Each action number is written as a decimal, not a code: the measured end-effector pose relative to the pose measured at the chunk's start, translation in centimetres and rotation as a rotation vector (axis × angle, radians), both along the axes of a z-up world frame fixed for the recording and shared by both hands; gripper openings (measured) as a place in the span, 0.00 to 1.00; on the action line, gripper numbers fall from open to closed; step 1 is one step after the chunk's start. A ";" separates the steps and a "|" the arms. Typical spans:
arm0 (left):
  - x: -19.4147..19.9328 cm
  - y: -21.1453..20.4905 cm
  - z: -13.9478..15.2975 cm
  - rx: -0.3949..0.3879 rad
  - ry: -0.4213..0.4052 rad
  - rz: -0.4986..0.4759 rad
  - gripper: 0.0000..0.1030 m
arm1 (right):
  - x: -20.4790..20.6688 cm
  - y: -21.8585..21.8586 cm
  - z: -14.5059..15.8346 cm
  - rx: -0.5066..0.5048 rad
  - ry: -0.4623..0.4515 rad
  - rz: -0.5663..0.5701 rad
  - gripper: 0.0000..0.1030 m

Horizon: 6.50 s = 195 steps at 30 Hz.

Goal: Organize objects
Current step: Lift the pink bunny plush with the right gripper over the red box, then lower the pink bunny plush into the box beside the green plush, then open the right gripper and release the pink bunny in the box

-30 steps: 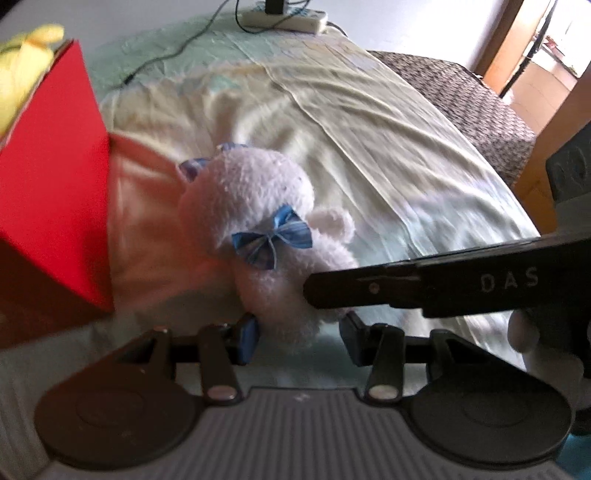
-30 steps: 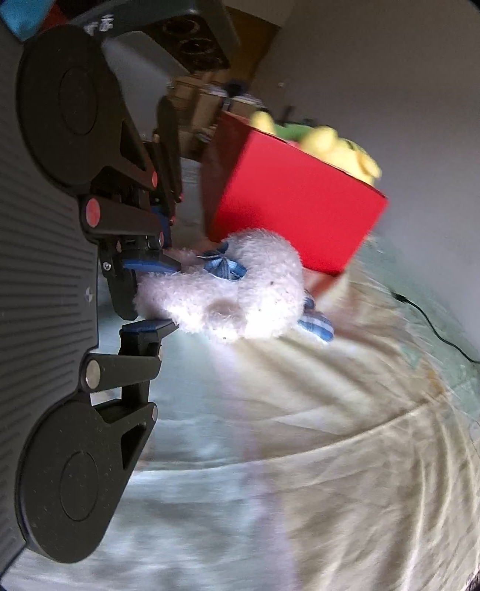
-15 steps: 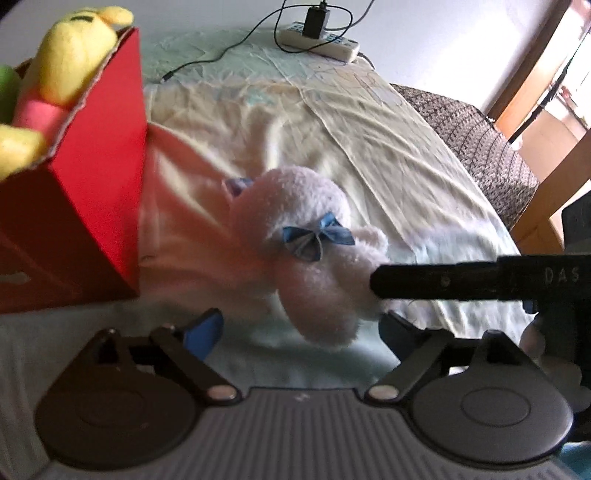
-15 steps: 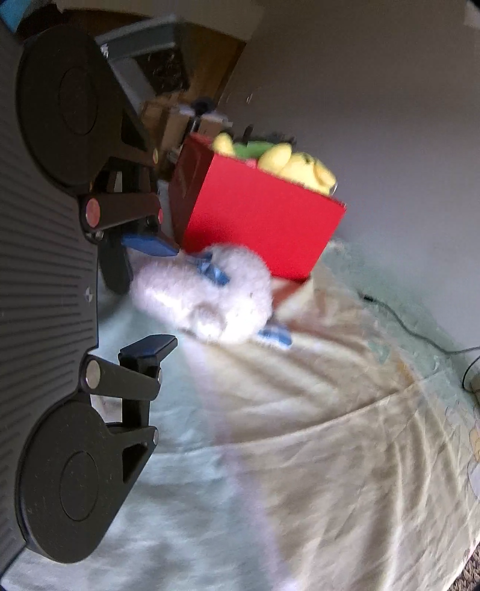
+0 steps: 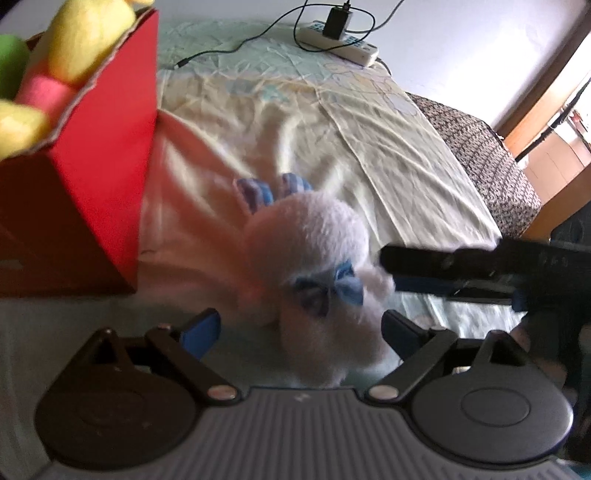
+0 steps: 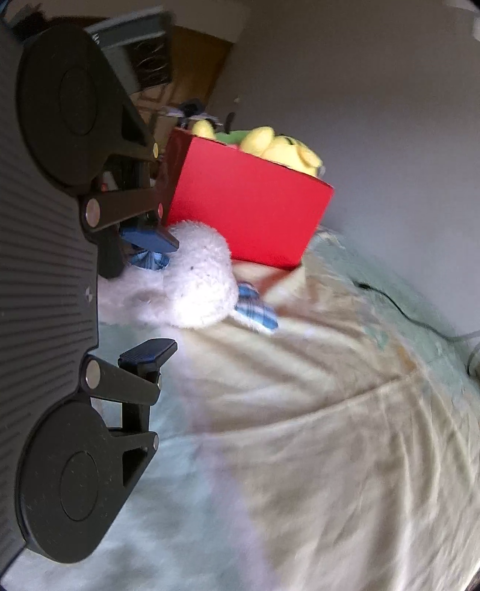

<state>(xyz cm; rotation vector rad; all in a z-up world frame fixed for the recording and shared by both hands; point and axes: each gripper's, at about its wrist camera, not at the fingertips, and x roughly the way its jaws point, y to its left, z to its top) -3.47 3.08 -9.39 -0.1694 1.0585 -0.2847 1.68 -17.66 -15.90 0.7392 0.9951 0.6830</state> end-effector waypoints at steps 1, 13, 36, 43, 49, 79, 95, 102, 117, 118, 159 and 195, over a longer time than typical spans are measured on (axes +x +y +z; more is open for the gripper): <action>0.3 -0.3 0.0 -0.006 -0.006 0.002 0.91 | 0.2 0.4 -0.1 0.001 0.000 0.008 0.54; 1.1 -2.4 1.1 0.055 -0.060 -0.040 0.84 | 0.1 0.3 0.5 0.096 -0.003 0.041 0.41; -3.4 2.2 10.8 0.122 -0.416 -0.017 0.84 | -1.6 5.9 9.9 0.195 -0.342 0.058 0.41; -4.9 8.1 12.9 0.130 -0.499 -0.005 0.85 | -2.0 12.1 12.2 0.200 -0.423 0.072 0.41; -5.5 14.5 13.8 0.129 -0.531 0.024 0.85 | -1.8 18.8 13.0 0.199 -0.442 0.075 0.41; 3.3 30.0 7.1 0.052 -0.361 0.022 0.93 | 2.1 31.0 10.8 -0.163 -0.408 -0.053 0.23; 4.7 28.4 7.3 0.098 -0.321 -0.011 1.00 | 3.0 31.7 9.6 -0.141 -0.395 -0.021 0.22; 5.0 27.4 6.9 0.166 -0.298 -0.021 1.00 | 2.9 31.8 9.5 -0.137 -0.395 -0.012 0.22; 5.5 26.7 6.3 0.246 -0.266 -0.009 1.00 | 2.6 31.6 9.2 -0.119 -0.429 -0.008 0.23; 5.5 26.6 6.3 0.251 -0.264 -0.008 1.00 | 2.6 31.5 9.2 -0.117 -0.428 -0.007 0.23; 5.6 25.6 6.0 0.346 -0.276 -0.016 1.00 | 2.2 31.2 9.4 -0.115 -0.442 -0.005 0.22; 5.2 25.5 9.1 0.430 -0.145 0.145 0.99 | 1.0 29.6 14.5 -0.219 -0.283 -0.126 0.44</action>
